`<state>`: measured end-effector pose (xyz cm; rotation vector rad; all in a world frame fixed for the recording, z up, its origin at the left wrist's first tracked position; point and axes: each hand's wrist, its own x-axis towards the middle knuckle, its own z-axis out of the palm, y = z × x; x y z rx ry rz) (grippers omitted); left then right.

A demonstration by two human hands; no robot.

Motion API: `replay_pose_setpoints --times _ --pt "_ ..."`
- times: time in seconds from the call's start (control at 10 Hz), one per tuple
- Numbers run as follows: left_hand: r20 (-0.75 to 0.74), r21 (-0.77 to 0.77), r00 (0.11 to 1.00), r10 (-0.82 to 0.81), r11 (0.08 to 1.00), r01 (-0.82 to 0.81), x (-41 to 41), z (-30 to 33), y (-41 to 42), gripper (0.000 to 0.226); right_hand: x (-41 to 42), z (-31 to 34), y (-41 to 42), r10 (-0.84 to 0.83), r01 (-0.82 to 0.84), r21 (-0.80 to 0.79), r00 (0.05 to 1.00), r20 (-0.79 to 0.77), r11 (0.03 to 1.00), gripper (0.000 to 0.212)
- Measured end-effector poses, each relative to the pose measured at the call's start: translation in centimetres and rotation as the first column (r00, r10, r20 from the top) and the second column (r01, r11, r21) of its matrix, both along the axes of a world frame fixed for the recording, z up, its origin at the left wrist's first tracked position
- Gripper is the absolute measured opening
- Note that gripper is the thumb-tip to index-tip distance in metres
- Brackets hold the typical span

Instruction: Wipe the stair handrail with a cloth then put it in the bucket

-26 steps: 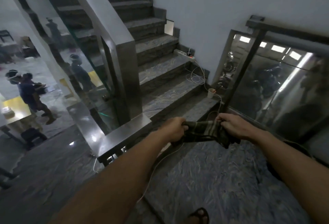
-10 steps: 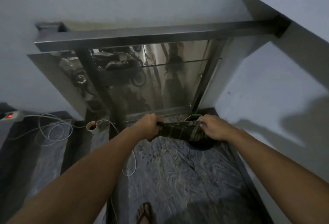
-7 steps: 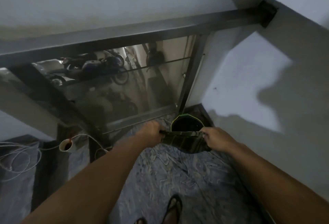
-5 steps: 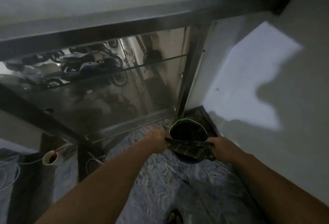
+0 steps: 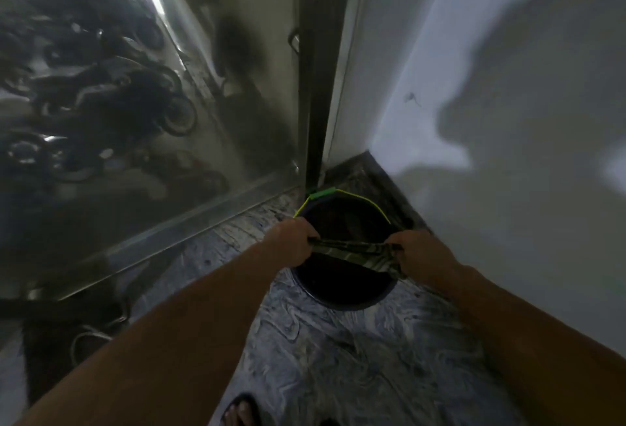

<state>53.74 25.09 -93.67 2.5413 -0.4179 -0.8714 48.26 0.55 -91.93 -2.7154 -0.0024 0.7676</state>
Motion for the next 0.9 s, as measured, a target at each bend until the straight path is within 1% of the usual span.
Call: replay_pose_setpoints --times 0.1,0.2,0.3,0.4,0.5,0.6,0.7,0.8,0.9 --pt "0.022 0.005 1.0 0.02 1.0 -0.021 1.8 -4.0 -0.7 0.03 1.5 -3.6 -0.6 -0.049 0.05 -0.009 0.998 0.031 0.999 0.031" --pt "0.068 -0.002 0.996 0.052 0.999 -0.052 3.6 -7.6 -1.6 0.033 2.7 -7.2 -1.0 -0.113 0.116 -0.014 0.988 0.109 0.993 0.033" --pt "0.183 0.066 0.983 -0.001 0.998 -0.011 4.2 -10.3 -2.6 0.04 3.3 -10.2 -1.3 -0.192 0.195 -0.005 0.969 0.156 0.981 0.031" --pt "0.22 0.022 0.973 -0.075 0.997 0.072 3.6 -14.0 -2.6 0.051 2.6 -13.0 -1.2 -0.215 0.216 0.008 0.964 0.156 0.976 0.029" --pt "0.082 0.259 0.946 -0.312 0.924 0.282 1.8 -16.1 -2.5 0.048 0.8 -15.6 -0.7 -0.156 0.155 -0.01 0.987 -0.039 0.988 0.036" --pt "-0.014 0.405 0.896 -0.444 0.817 0.412 -0.3 -16.3 -2.3 0.058 -1.2 -16.7 -0.2 -0.102 0.097 -0.038 0.978 -0.181 0.995 0.044" --pt "-0.047 0.427 0.895 -0.443 0.801 0.419 -1.5 -15.0 -1.5 0.056 -3.1 -15.9 0.1 -0.156 0.157 -0.004 0.974 -0.164 0.988 0.036" --pt "-0.103 0.394 0.925 -0.366 0.839 0.376 -2.8 -12.9 -0.4 0.051 -4.8 -14.0 0.3 -0.186 0.19 0.02 0.972 -0.145 0.982 0.036" --pt "-0.06 0.348 0.949 -0.31 0.885 0.311 -4.3 -9.3 0.5 0.042 -6.2 -11.7 0.2 -0.185 0.191 0.029 0.972 -0.143 0.981 0.041"
